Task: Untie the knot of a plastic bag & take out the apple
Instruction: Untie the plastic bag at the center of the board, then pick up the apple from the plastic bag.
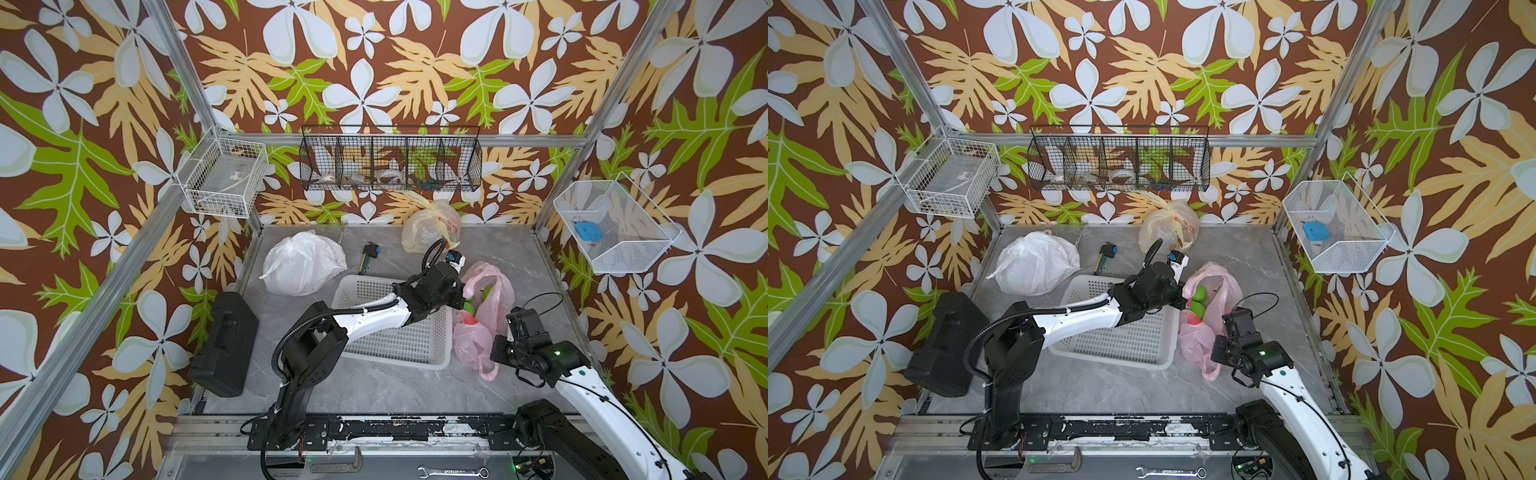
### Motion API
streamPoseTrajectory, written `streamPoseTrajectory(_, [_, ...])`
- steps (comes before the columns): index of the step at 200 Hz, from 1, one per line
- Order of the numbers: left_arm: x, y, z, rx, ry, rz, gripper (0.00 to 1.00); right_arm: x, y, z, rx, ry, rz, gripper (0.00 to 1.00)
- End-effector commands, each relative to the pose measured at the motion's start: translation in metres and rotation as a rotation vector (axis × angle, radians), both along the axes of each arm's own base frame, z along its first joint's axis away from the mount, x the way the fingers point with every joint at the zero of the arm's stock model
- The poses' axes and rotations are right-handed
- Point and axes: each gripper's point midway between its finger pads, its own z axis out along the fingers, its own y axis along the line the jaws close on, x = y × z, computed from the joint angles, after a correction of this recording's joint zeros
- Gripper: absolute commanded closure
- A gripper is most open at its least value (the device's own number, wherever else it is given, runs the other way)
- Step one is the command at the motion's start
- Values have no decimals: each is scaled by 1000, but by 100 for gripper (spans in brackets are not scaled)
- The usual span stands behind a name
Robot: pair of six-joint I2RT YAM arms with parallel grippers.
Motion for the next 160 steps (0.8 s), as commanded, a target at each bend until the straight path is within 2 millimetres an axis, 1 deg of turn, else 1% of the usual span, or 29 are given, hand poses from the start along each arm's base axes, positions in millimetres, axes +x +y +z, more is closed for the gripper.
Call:
streamPoseTrajectory(1, [3,7,19,-7,-47,15,78,-6,-2,-5,-8,38,-20,84])
streamPoseTrajectory(10, [0,11,25,-7,-55,11,71,-4,0,0,7,23,-16,75])
streamPoseTrajectory(22, [-6,17,34,-12,-63,7,66,-1,3,12,29,-15,-10,64])
streamPoseTrajectory(43, [-20,33,45,-23,-68,1,63,5,1,50,33,-107,-12,51])
streamPoseTrajectory(49, [-24,38,48,-26,-69,2,63,7,-1,62,24,-132,-13,49])
streamPoseTrajectory(63, [-37,49,47,-22,-65,4,61,11,-4,85,6,-175,-8,47])
streamPoseTrajectory(80, [-57,54,44,-22,-52,-11,61,18,-2,103,-2,-207,10,47])
streamPoseTrajectory(91, [-71,52,43,-23,-45,-28,61,27,2,107,0,-217,29,48])
streamPoseTrajectory(104, [-92,43,44,-30,-41,-66,61,38,9,109,13,-221,52,53])
streamPoseTrajectory(111, [-99,37,45,-36,-38,-80,61,46,14,110,22,-225,64,55])
streamPoseTrajectory(122, [-108,28,46,-47,-38,-92,61,58,21,109,39,-233,76,54])
streamPoseTrajectory(133, [-114,17,44,-54,-37,-107,61,72,25,102,46,-248,81,52])
streamPoseTrajectory(143, [-116,7,38,-46,-30,-118,60,86,26,93,54,-257,72,50])
streamPoseTrajectory(160, [-118,-7,20,-8,-17,-135,60,104,29,75,76,-234,66,50])
